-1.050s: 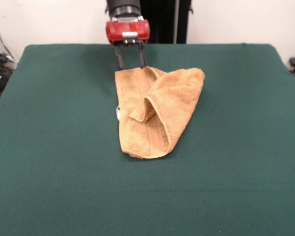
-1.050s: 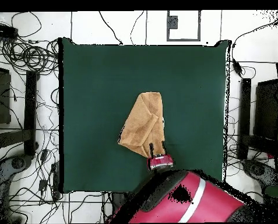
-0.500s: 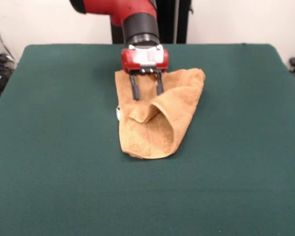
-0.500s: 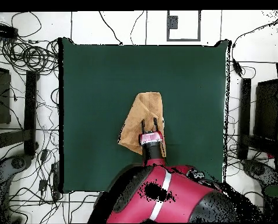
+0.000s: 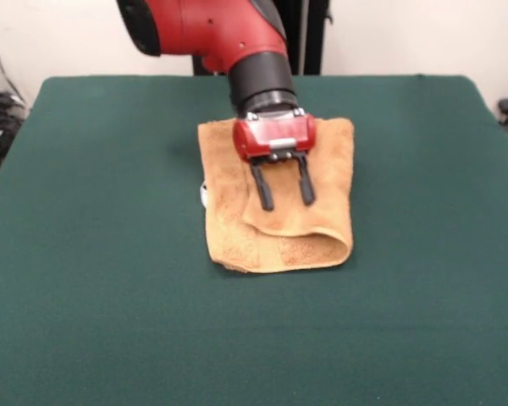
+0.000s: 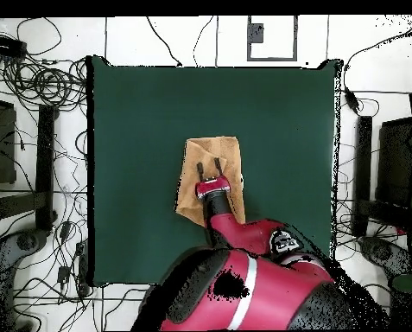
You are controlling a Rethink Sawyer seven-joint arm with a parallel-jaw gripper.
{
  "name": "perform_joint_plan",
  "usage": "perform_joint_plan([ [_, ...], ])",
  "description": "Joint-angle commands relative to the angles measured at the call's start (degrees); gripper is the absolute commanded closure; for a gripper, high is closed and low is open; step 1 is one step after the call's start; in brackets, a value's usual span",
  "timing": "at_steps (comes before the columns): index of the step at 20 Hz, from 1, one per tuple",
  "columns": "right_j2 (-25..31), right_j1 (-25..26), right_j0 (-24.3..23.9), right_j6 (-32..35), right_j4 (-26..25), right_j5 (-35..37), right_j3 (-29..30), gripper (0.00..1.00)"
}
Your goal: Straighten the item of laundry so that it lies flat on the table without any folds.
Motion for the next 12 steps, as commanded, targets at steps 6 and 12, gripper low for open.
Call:
perform_joint_plan([
  [6,26.43,-2.08,-7.63,34.20,-24.54,24.42,-9.35,0.00],
  [12,36.32,-0.97,-9.95,58.74,-46.26,29.88,-11.91,0.00],
])
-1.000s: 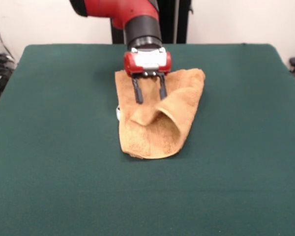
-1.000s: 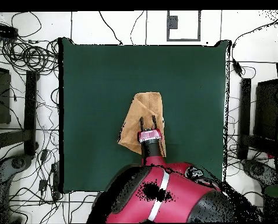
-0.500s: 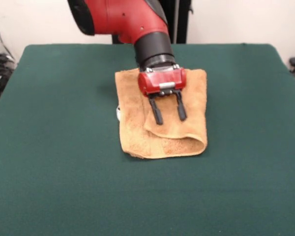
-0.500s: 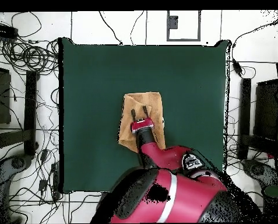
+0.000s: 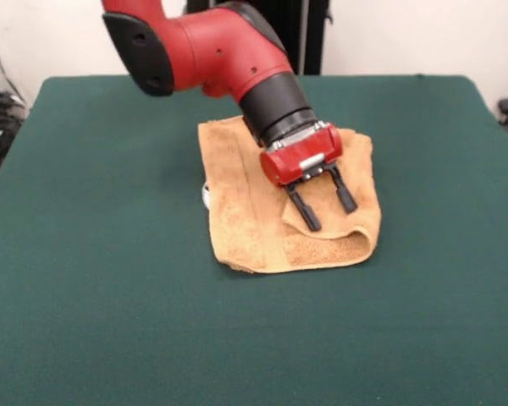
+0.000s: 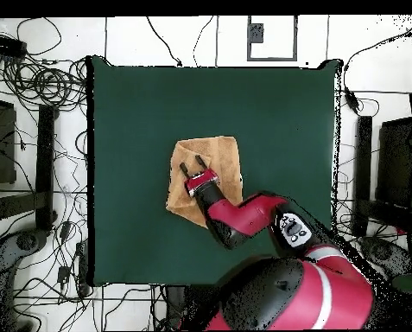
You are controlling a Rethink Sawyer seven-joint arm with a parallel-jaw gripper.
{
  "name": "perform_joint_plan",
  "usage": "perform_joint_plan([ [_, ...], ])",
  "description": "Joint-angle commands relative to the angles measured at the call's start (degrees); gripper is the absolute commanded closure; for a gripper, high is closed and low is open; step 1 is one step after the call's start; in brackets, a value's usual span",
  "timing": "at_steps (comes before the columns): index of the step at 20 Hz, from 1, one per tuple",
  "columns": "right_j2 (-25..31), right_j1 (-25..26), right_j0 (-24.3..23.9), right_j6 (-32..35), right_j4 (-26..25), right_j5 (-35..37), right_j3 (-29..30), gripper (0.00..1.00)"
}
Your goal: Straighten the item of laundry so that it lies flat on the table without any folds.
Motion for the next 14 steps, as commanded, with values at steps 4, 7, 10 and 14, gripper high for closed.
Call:
perform_joint_plan([
  [4,16.78,2.23,2.69,50.45,-20.74,8.25,-9.34,0.00],
  [7,15.66,2.91,3.73,55.05,-20.45,7.29,-10.09,0.00],
  [10,14.09,4.96,3.44,48.36,-11.98,5.88,-9.95,0.00],
  [14,12.67,5.90,4.60,48.50,-9.87,4.12,-10.81,0.00],
])
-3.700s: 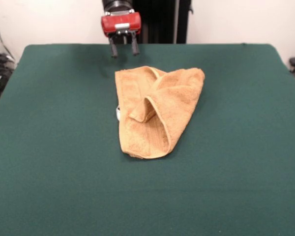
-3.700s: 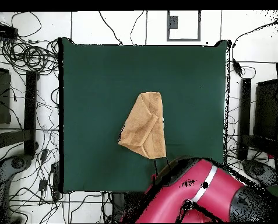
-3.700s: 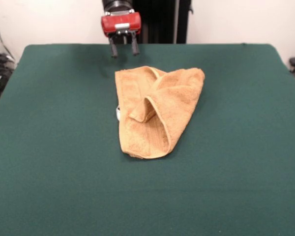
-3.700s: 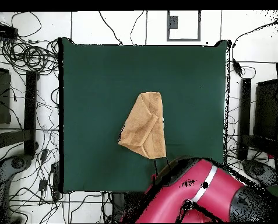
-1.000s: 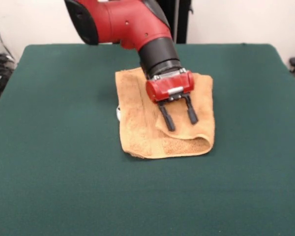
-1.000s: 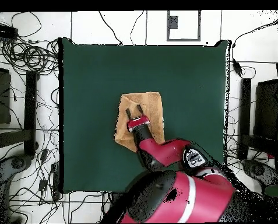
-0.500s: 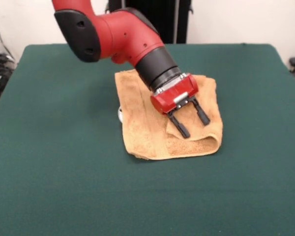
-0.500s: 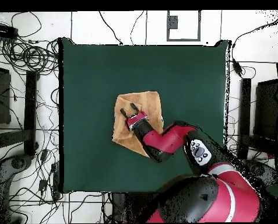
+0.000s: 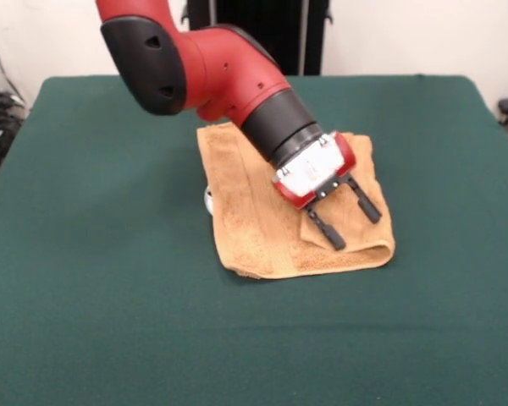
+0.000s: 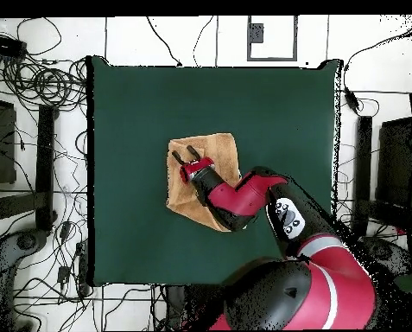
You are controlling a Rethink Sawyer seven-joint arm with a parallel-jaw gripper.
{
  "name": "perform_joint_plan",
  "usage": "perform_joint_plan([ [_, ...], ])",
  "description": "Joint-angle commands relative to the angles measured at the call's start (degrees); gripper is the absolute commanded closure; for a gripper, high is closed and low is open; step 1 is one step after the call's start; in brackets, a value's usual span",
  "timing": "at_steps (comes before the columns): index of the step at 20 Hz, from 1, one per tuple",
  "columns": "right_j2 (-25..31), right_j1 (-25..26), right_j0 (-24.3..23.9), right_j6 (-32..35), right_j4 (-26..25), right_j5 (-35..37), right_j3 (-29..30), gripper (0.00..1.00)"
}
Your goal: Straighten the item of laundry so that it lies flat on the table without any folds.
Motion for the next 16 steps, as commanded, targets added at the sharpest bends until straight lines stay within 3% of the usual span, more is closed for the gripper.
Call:
perform_joint_plan([
  [1,7.03,6.77,4.66,13.71,2.28,2.01,-5.30,0.00],
  [3,6.88,6.98,5.02,15.24,1.01,1.42,-5.99,0.00],
  [8,6.60,9.44,4.76,13.30,4.28,0.17,-7.30,0.00],
  [15,6.90,9.25,5.60,21.17,0.87,2.05,-7.76,0.00],
  [16,7.14,10.16,5.17,20.22,2.60,1.46,-7.53,0.00],
])
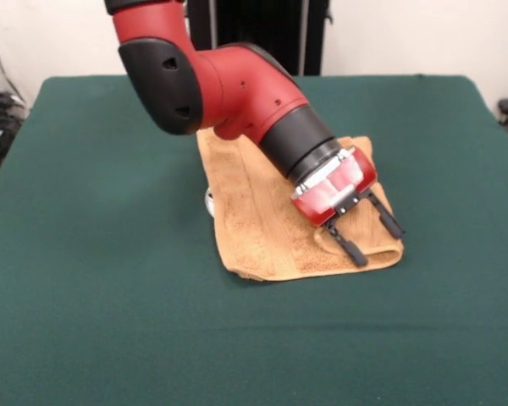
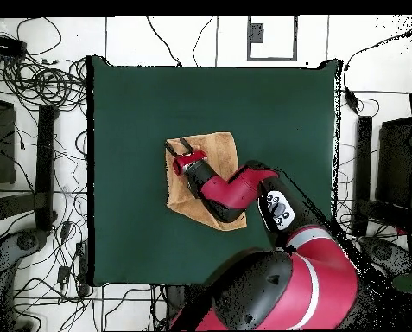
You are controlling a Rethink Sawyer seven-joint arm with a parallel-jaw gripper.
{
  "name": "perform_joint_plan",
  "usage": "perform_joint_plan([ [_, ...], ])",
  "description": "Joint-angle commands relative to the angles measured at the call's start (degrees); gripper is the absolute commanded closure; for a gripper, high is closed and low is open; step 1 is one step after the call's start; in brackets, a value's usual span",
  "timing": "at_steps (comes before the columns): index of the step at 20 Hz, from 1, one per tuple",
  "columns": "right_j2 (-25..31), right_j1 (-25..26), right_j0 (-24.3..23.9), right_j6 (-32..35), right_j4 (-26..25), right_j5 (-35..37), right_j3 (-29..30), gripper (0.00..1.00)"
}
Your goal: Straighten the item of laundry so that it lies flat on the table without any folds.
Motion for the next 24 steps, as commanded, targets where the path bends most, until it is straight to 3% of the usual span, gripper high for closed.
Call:
perform_joint_plan([
  [1,7.23,8.03,2.76,18.97,1.94,3.00,-3.19,0.00],
  [4,6.43,8.06,2.59,15.67,6.75,5.22,-1.37,0.00],
  [8,1.96,3.49,4.18,8.51,10.40,10.21,1.42,0.00],
  [11,2.33,2.11,3.28,12.68,5.08,12.66,2.13,0.00],
  [14,3.40,2.77,2.86,22.00,-3.93,13.01,0.78,0.00],
  [24,-0.90,-3.77,4.01,19.88,-8.20,17.57,3.15,0.00],
])
